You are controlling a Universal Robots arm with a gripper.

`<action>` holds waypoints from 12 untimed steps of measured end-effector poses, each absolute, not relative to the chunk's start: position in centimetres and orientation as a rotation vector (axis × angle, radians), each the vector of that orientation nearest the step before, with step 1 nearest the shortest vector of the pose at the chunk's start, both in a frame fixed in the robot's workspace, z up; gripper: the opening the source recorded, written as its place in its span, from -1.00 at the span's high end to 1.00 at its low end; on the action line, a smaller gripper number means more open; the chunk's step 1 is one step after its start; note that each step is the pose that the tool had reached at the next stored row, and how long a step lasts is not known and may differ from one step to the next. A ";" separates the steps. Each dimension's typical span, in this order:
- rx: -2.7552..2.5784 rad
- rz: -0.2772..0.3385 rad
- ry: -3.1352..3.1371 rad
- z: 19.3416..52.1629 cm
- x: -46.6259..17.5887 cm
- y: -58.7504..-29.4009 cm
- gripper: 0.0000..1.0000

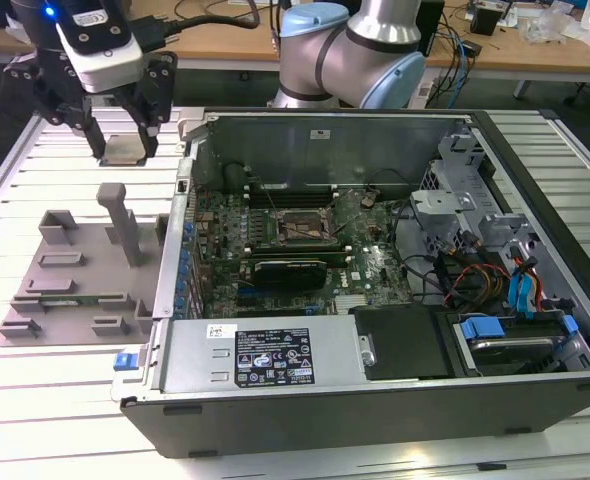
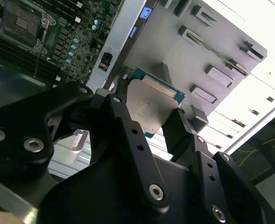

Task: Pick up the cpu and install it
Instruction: 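Pick up the cpu and move it towards the insertion slot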

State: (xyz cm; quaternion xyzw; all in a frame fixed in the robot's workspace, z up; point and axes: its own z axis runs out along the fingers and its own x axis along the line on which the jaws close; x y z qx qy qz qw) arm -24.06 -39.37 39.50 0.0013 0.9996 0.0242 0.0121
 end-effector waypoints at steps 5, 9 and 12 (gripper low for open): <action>0.004 0.075 3.117 39.5 -22.5 -39.4 -0.09; 0.004 0.076 3.116 39.5 -20.8 -39.4 -0.09; 0.004 0.075 3.117 39.5 -19.6 -39.4 -0.09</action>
